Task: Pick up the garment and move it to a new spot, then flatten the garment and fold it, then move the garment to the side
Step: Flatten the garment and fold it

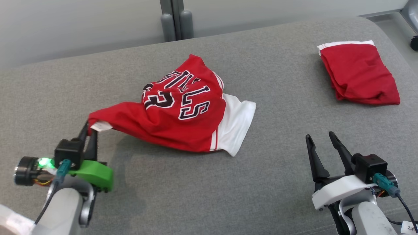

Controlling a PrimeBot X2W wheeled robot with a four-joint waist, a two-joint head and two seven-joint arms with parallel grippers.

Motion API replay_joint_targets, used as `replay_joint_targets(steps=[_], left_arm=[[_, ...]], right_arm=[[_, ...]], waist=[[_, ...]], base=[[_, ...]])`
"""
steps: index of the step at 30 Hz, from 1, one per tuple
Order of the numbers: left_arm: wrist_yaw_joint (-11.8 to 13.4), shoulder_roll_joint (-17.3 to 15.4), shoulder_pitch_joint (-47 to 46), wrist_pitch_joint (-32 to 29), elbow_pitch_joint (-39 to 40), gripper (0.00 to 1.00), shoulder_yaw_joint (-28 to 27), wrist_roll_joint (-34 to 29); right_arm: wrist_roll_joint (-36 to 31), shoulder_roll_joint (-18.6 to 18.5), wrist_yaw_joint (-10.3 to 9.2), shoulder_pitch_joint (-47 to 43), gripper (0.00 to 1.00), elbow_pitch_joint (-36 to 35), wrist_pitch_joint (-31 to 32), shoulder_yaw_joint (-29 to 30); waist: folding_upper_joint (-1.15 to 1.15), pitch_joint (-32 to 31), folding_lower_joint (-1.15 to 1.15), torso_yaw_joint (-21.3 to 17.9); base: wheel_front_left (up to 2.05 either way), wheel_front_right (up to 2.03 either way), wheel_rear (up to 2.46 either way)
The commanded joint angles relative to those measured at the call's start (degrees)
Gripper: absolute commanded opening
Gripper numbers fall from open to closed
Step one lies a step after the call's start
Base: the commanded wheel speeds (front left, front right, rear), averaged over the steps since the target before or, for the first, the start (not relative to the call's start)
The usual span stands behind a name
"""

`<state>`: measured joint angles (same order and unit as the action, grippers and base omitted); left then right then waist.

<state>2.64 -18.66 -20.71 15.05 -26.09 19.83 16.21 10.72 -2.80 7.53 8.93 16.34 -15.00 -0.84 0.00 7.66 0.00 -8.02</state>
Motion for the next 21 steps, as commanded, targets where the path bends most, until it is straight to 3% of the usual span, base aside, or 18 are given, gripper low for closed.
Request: replay_joint_targets(steps=[1,6,11,18,19,20,21], left_arm=[[1.6,-1.9,1.7,0.2,0.8,0.0,-1.0,-1.2],[5.9,-4.1,6.7,0.1,2.8,0.0,-4.5,0.1],[10.3,-1.7,13.7,-0.1,3.6,0.0,-5.7,1.5],[13.0,0.5,17.2,0.0,0.5,0.0,-6.7,2.9],[13.3,0.6,17.2,0.1,0.2,0.02,-7.1,3.1],[13.5,0.5,17.2,0.1,0.0,0.23,-7.7,3.1],[13.6,0.4,17.2,0.2,0.0,0.35,-8.3,3.0]], right_arm=[[0.3,-0.2,-0.09,-0.4,1.0,0.1,-0.3,0.3],[0.0,-0.2,-0.09,-0.5,1.0,0.0,-0.3,1.6],[-0.5,-0.2,-0.09,-0.3,1.0,-0.1,-0.3,2.7],[-1.3,-0.2,-0.09,0.2,1.0,0.0,-0.3,2.6],[-1.2,-0.2,-0.09,0.3,1.0,0.0,-0.3,2.5],[-1.3,-0.2,-0.09,0.3,1.0,0.0,-0.3,2.5],[-1.4,-0.2,-0.09,0.3,1.0,0.0,-0.3,2.6]], waist=[[0.0,-0.5,0.0,0.5],[0.0,-0.4,0.0,0.7],[0.0,0.1,0.0,1.2],[0.0,0.3,0.0,1.9],[0.0,0.3,0.0,2.0],[0.0,0.3,0.0,2.1],[0.0,0.3,0.0,2.2]], base=[[0.0,0.0,0.0],[0.0,0.0,0.0],[0.0,0.0,0.0],[0.0,0.0,0.0],[0.0,0.0,0.0],[0.0,0.0,0.0],[0.0,0.0,0.0]])
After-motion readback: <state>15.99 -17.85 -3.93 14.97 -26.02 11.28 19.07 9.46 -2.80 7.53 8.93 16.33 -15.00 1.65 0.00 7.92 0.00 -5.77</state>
